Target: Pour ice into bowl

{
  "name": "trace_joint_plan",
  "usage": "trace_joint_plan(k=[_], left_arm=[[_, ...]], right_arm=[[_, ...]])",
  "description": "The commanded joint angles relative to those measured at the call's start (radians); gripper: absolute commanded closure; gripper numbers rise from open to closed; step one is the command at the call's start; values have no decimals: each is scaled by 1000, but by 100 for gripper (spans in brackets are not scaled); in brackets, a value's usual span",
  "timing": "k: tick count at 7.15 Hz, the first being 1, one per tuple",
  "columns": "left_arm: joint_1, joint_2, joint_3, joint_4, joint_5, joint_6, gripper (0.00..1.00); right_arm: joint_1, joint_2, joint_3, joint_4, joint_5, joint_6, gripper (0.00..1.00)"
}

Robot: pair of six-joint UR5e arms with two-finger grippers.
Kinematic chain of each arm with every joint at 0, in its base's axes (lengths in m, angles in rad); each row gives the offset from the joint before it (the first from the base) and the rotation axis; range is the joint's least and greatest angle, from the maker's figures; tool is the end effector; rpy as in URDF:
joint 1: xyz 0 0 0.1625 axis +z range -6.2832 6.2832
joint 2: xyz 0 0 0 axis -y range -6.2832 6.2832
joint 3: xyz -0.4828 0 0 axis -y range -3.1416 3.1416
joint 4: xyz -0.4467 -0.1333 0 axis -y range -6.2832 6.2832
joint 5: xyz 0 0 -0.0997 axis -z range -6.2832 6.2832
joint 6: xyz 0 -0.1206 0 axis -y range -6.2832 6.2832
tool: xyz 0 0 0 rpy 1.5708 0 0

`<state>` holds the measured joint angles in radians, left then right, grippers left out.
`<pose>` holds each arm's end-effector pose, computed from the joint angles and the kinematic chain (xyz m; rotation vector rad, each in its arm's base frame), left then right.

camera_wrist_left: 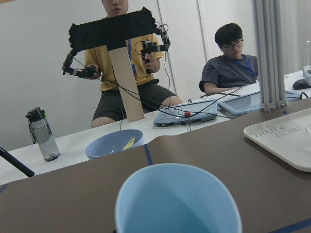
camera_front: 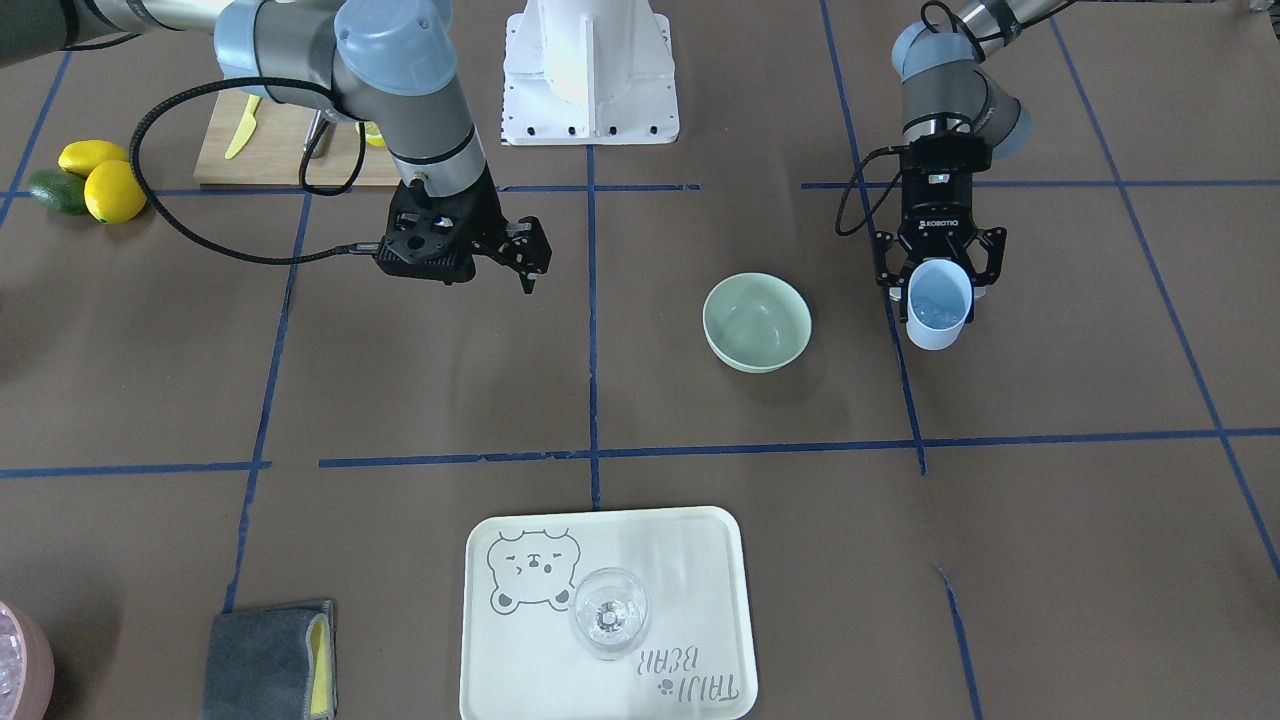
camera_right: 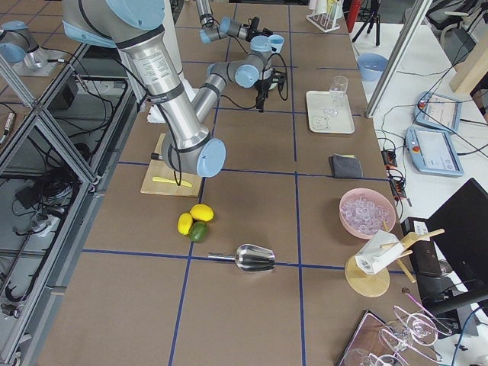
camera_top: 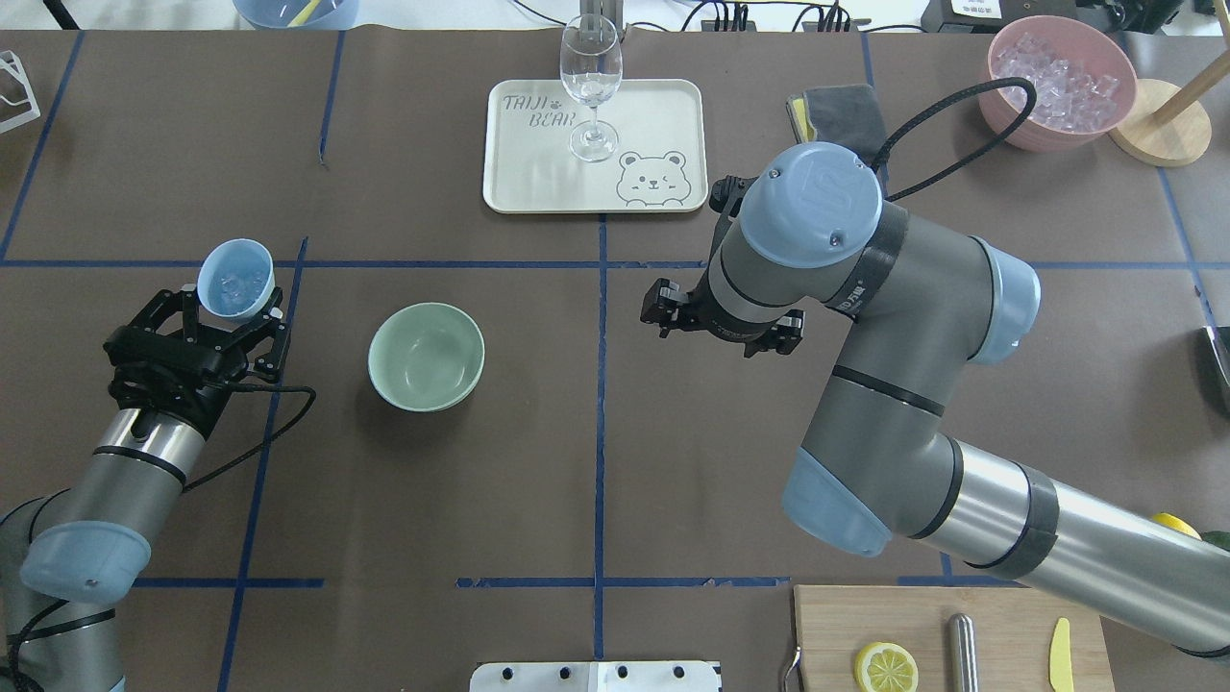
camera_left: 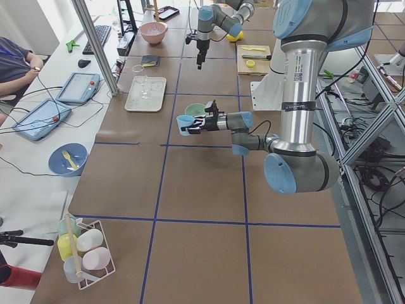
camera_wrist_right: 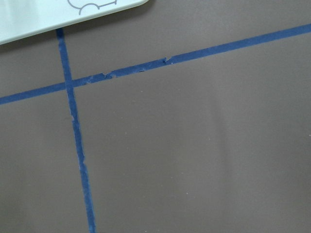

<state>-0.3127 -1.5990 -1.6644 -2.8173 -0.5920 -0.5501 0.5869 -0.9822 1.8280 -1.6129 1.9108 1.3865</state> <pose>0.4449 -0.3891 0.5067 1.3823 0.4667 -0.0911 -0.5441 -0.4736 0.2368 0.0015 -0.8598 0.2410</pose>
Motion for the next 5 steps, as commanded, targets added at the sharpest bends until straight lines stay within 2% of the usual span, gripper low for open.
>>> trace_joint_plan(k=[1,2,3,5], left_arm=[[0,-30,2,13,-2,230,100],[0,-50,-4,78,6,263,100],[1,-67,-44,229,6,266,100],[4,-120,-133,541,6,266,100]], right_arm=[[10,-39,19,2,-4,-21,0],[11,-70,19,60,-3,-20,0],[11,-111,19,126,-3,-20,0],[13,-119,17,148,-1,-18,0]])
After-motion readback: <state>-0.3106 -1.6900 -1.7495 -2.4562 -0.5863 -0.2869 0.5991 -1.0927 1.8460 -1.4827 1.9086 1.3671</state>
